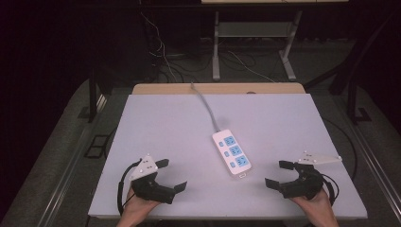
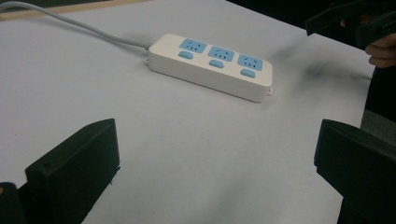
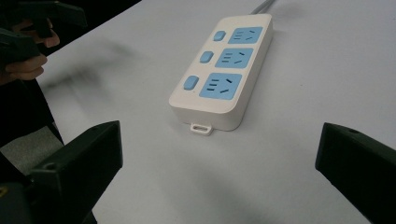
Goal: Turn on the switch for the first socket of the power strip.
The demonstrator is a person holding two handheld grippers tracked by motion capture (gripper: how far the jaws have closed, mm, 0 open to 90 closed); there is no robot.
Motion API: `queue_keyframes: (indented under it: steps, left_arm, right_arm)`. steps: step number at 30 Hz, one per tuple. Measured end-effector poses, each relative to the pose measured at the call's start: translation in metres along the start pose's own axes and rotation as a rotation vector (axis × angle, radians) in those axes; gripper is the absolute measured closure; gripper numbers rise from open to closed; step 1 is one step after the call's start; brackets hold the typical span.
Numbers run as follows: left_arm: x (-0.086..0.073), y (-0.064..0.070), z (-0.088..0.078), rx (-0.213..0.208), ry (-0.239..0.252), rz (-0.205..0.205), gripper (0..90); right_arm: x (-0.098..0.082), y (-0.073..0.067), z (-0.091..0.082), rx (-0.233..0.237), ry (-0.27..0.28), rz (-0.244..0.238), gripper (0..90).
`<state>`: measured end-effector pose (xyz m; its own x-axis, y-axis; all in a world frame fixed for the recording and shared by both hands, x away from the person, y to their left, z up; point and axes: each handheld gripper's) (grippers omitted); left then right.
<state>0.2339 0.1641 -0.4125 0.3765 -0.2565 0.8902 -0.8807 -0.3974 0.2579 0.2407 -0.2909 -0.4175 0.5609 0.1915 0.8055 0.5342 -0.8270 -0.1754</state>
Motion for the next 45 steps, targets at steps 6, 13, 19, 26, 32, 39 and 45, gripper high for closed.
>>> queue_keyframes:
  steps: [6,13,19,26,32,39,45]
  left_arm:
    - [-0.001,0.000,-0.001,-0.004,-0.003,-0.002,0.0]
    - [0.000,0.000,-0.003,-0.011,-0.007,-0.004,0.0]
    - [0.001,-0.003,-0.008,-0.011,0.011,-0.025,0.0]
    - [0.004,-0.002,-0.008,-0.021,0.008,-0.031,0.0]
    - [0.009,-0.001,-0.004,-0.038,-0.027,-0.035,0.0]
    - [0.014,-0.004,-0.003,-0.049,-0.057,-0.043,0.0]
    - [0.020,-0.009,-0.003,-0.059,-0.058,-0.056,0.0]
  right_arm:
    - [-0.001,0.001,0.000,0.000,-0.003,0.002,0.2]
    - [-0.001,0.002,-0.001,0.001,-0.005,0.004,0.2]
    - [-0.002,0.003,0.000,-0.002,-0.011,0.005,0.2]
    - [-0.002,0.003,0.000,0.000,-0.019,0.005,0.2]
    - [-0.002,0.003,0.000,-0.003,-0.022,0.005,0.2]
    - [-0.002,0.004,0.000,-0.006,-0.019,0.007,0.2]
    - [-0.003,0.005,-0.001,-0.005,-0.009,0.018,0.2]
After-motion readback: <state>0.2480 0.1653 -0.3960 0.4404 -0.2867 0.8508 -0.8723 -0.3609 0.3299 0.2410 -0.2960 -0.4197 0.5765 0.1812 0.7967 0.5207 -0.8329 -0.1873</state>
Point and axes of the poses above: each handheld gripper's, and its own axes: z roughly forward along the jaws, x roughly out of its top, y roughly to its right, and after that the axes turned 15 degrees about -x, right-handed
